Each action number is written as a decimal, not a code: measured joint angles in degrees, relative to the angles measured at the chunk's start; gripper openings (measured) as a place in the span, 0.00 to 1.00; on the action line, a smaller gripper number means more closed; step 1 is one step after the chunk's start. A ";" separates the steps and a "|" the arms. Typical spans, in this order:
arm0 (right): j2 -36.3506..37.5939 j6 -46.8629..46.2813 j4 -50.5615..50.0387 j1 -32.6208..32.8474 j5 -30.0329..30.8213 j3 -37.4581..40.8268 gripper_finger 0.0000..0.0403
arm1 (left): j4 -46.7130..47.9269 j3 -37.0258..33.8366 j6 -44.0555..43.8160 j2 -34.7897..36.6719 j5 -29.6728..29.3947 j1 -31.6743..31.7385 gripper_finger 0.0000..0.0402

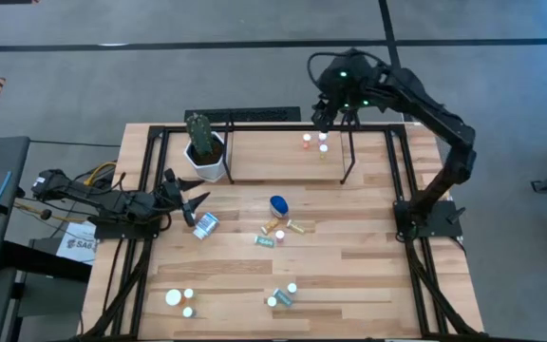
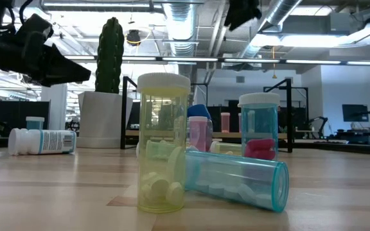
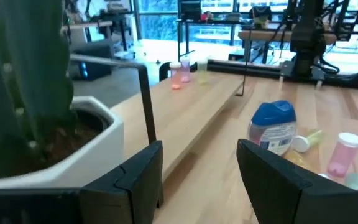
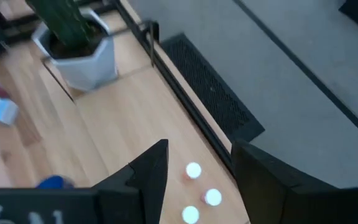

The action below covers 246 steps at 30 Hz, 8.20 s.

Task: Pick and place medicine bottles onto shelf by color
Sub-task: Put the small blue pill bottle on the shelf

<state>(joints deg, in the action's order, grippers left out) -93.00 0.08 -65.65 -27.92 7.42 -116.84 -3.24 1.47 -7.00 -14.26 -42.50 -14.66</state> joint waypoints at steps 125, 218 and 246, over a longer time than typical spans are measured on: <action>1.41 -4.63 -13.43 1.91 0.13 0.04 0.49 | -2.30 20.78 -38.27 -16.66 5.89 0.02 0.39; 1.61 4.93 -21.70 4.13 0.13 0.04 0.49 | 53.62 32.18 -92.87 -49.62 25.55 3.56 0.23; 3.12 4.21 -24.37 3.91 0.11 0.09 0.49 | 37.15 53.54 -62.08 -63.91 25.33 13.55 0.24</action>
<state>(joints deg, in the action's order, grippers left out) -89.88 4.30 -90.02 -24.01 7.53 -116.75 33.92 55.01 -69.08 -78.17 -17.18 -1.10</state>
